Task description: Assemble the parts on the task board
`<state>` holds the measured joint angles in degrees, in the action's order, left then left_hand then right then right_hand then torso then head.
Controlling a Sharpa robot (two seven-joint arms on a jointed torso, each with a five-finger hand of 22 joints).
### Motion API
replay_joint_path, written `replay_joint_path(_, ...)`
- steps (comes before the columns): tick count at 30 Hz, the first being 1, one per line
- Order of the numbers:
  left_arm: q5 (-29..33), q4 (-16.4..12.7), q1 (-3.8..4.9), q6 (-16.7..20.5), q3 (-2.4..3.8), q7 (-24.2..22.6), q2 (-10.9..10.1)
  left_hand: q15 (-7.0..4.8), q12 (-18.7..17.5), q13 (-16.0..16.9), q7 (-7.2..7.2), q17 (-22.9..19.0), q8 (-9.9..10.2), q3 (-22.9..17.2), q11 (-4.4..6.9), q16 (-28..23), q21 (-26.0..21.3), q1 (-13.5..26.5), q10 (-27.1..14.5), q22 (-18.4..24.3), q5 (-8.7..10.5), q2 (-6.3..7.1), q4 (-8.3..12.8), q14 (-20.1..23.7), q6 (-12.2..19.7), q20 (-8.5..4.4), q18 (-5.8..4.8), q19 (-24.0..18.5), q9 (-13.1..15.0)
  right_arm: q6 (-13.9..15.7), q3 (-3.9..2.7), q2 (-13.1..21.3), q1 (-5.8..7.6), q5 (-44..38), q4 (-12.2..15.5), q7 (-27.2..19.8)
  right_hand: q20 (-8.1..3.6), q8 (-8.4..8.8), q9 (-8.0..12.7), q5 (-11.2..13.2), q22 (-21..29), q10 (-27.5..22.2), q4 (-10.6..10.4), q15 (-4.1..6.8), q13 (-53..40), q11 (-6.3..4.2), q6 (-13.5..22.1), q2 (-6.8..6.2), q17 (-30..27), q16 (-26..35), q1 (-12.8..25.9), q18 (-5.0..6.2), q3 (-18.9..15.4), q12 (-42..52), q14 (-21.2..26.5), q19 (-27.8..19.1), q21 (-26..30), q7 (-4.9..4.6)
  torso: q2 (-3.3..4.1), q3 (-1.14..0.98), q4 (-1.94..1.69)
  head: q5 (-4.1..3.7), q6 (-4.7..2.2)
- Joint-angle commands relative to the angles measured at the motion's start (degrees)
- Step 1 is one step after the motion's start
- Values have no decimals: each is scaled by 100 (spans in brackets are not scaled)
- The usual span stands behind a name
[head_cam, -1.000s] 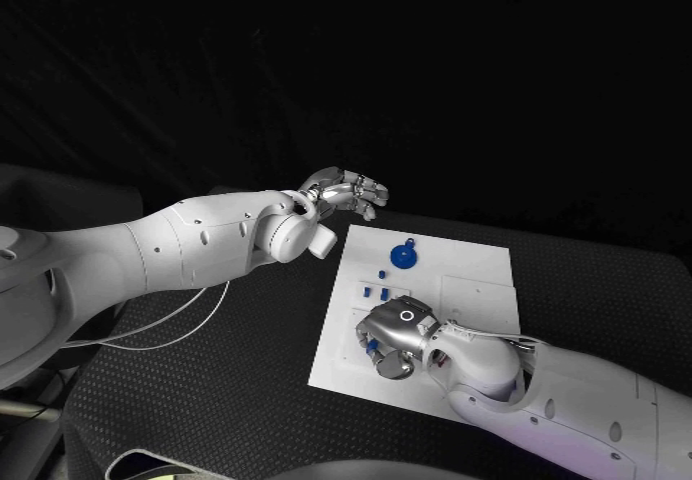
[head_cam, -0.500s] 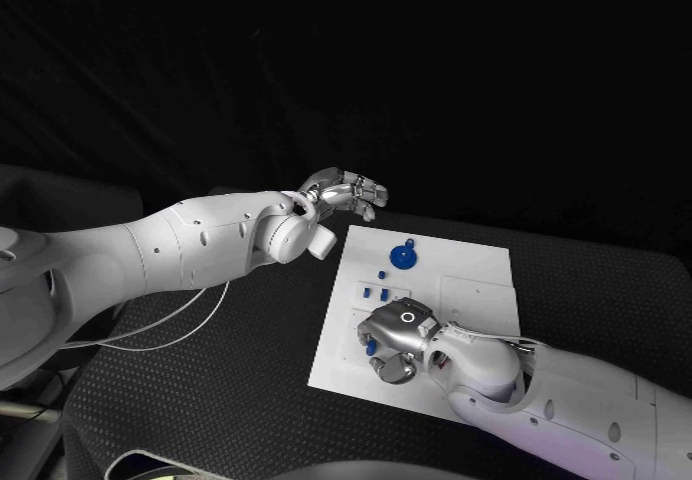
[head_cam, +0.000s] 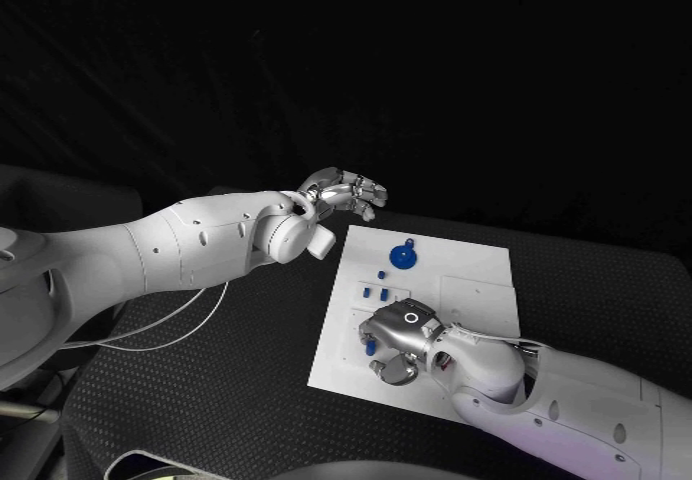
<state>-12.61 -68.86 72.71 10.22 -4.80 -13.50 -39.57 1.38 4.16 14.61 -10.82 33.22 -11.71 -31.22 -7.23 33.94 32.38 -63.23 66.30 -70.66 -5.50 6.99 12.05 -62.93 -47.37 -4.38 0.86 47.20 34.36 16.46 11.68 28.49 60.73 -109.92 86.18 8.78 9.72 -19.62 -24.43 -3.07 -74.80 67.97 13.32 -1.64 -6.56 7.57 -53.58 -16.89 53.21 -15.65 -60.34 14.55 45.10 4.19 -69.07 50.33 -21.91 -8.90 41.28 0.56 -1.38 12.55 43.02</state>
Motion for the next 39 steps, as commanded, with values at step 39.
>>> replay_joint_path(39, 32, -10, 5, -111, 2, 4, -23, 13, -14, -9, -7, 29, -26, -10, -13, -48, -43, 24, -41, -19, 29, 54, -43, -46, 46, 22, 107, 6, -13, 539, 3, 224, -12, 204, 315, -115, -129, -162, -80, 12, -134, 426, 98, 143, -46, -195, -356, 344, 180, -152, -795, 45, 706, 209, -363, 332, -172, 181, 0, 3, -5, -13, -2)
